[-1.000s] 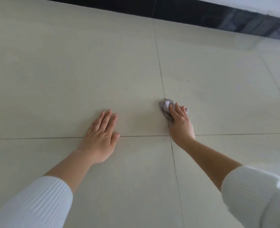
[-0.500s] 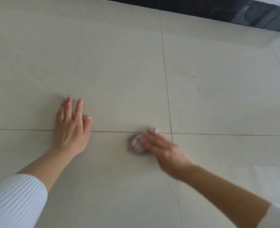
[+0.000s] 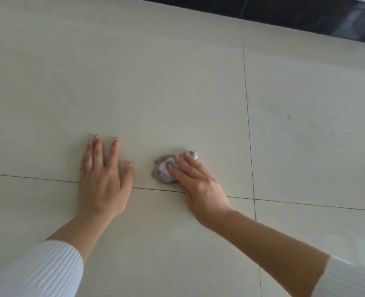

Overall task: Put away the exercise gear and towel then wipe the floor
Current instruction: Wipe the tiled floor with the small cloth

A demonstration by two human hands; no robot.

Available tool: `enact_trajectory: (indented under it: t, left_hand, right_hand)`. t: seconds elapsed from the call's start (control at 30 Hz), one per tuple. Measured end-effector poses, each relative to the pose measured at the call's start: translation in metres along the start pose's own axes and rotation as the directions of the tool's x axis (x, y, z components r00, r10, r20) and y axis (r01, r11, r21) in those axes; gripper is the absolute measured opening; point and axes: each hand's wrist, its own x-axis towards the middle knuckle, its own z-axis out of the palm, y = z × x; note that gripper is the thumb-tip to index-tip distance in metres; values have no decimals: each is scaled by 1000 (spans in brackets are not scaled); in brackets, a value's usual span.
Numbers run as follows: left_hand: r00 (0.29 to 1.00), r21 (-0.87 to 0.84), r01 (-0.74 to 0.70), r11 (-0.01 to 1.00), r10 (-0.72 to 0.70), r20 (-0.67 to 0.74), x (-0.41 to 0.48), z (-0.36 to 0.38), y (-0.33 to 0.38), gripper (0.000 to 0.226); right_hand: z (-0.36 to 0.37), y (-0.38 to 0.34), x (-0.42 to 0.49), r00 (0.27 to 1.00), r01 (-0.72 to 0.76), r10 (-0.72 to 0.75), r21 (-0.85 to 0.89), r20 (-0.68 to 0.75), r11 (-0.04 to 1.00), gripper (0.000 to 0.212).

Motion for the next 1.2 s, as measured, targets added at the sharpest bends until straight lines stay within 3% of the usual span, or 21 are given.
enact_trajectory:
  t: [0.07,0.17,0.2,0.23,0.33,0.4,0.43,0.5,0.57,0.6,0.67,0.77,0.83,0.93,1.0,1.03,1.1,1.13,1.2]
  left_hand:
    - [1000,1,-11,1000,11,-14,-1,-1,0,66]
    - [1000,-5,0,1000,0,-4,-2,-3,1,64]
    - [1000,-7,1,1000,-1,0,-2,-4,1,64]
    - [1000,-12,6,1000,-6,8,-1,-4,1,65]
    - [998,-35,41,999,-40,41,-1,-4,2,65]
    - [998,-43,53,998,-52,39,-1,-4,2,65]
    - [998,-41,54,998,-52,41,-1,-4,2,65]
    - [997,-33,52,998,-51,50,0,-5,2,65]
    - [997,-30,55,998,-54,54,1,-5,2,64]
    - [997,-28,59,998,-58,58,0,-4,2,64]
    - [996,-27,66,997,-65,68,0,-4,2,64]
    - [994,-22,77,997,-75,81,0,-4,1,65]
    - [993,-18,76,997,-74,88,0,-5,1,65]
    - [993,-16,72,997,-70,97,0,-7,2,65]
    - [993,-13,72,997,-71,98,1,-8,2,65]
    - [992,-12,75,997,-73,98,0,-8,2,65]
    - [992,-14,80,997,-78,97,0,-9,3,64]
    - [993,-15,80,997,-78,93,0,-9,3,64]
    - [994,-10,72,997,-71,86,1,-8,3,64]
  right_hand:
    - [9,-23,-34,963,221,-222,22,154,975,58]
    - [-2,-20,-51,785,508,-504,92,362,857,53]
    - [-9,-12,-44,742,556,-544,92,391,826,52]
    - [-16,-2,-32,748,553,-537,80,391,829,51]
    - [-36,55,16,944,288,-274,-48,184,957,50]
    - [-55,96,50,1000,-29,30,-114,5,993,60]
    - [-66,113,66,977,-210,204,-130,-65,969,65]
    - [-83,137,98,846,-532,511,-159,-155,832,68]
    - [-88,139,130,740,-673,648,-164,-183,721,65]
    - [-82,131,144,740,-672,647,-157,-183,724,64]
    - [-61,107,164,810,-583,566,-110,-152,805,62]
    - [-26,66,161,947,-307,301,-41,-108,951,60]
    - [-16,43,136,993,-116,116,-17,-25,993,64]
    - [-21,30,90,963,198,-193,-6,185,980,59]
    - [-37,50,84,918,296,-286,7,273,955,57]
    - [-45,67,89,934,259,-247,-14,257,966,59]
    - [-61,104,111,996,-2,4,-27,91,1000,66]
    - [-68,118,126,983,-186,185,-21,-18,982,69]
    - [-70,132,158,859,-506,494,-79,-136,859,71]
